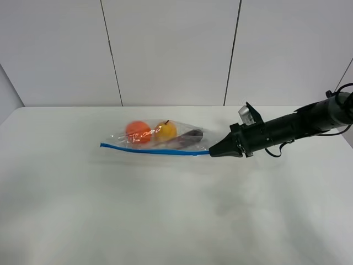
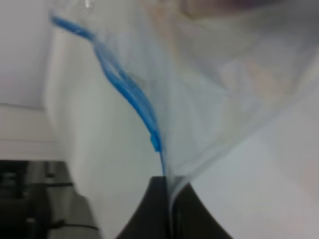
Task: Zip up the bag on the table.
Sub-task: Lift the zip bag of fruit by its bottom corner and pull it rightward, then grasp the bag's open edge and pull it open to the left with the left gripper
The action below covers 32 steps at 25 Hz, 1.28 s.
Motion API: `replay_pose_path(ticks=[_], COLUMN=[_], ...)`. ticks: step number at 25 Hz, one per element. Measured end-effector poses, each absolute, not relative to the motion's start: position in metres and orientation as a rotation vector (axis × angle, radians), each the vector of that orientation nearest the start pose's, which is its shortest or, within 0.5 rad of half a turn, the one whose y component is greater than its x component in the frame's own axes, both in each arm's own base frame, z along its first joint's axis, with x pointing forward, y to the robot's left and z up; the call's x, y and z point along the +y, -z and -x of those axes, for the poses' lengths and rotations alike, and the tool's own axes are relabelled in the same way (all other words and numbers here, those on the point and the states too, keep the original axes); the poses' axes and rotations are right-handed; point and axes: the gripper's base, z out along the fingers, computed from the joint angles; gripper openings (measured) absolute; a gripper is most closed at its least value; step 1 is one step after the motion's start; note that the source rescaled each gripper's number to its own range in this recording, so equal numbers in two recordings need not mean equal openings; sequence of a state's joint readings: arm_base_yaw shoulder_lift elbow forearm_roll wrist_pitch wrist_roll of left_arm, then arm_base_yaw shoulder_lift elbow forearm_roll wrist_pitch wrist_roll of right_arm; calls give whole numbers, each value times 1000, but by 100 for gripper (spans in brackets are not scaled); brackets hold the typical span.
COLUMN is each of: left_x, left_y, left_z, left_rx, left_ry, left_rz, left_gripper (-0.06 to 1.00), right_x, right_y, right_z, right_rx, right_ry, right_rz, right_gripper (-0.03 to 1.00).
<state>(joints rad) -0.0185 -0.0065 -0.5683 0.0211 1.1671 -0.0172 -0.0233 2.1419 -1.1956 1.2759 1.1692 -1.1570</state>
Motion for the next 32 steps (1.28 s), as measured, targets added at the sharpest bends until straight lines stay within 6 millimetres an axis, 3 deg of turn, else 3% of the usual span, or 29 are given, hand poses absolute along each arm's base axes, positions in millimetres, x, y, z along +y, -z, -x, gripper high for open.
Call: replay_pose_path(ticks=[6, 15, 24, 26, 29, 32], left_x=[2, 2, 2, 2, 2, 2], left_y=[-287, -287, -288, -292, -308, -328], left_z=[19, 19, 18, 19, 11, -11], left_rx=[2076, 2076, 2070, 2053, 2053, 2085], left_ry=[-3, -3, -8, -15, -26, -46], left_rz=[2, 2, -3, -16, -34, -70], left_gripper=[69, 69, 69, 72, 88, 97], right_x=[73, 74, 91, 91, 91, 91], right_y=[-137, -139, -139, -139, -139, -139], right_z=[-384, -386, -382, -382, -382, -382], right_rx=[2452, 2450, 2460, 2462, 2465, 2465], right_ry=[-1512, -1552, -1572, -1570, -1568, -1568], right_rz=[328, 239, 291, 294, 297, 297], right_gripper=[0, 0, 0, 0, 0, 0])
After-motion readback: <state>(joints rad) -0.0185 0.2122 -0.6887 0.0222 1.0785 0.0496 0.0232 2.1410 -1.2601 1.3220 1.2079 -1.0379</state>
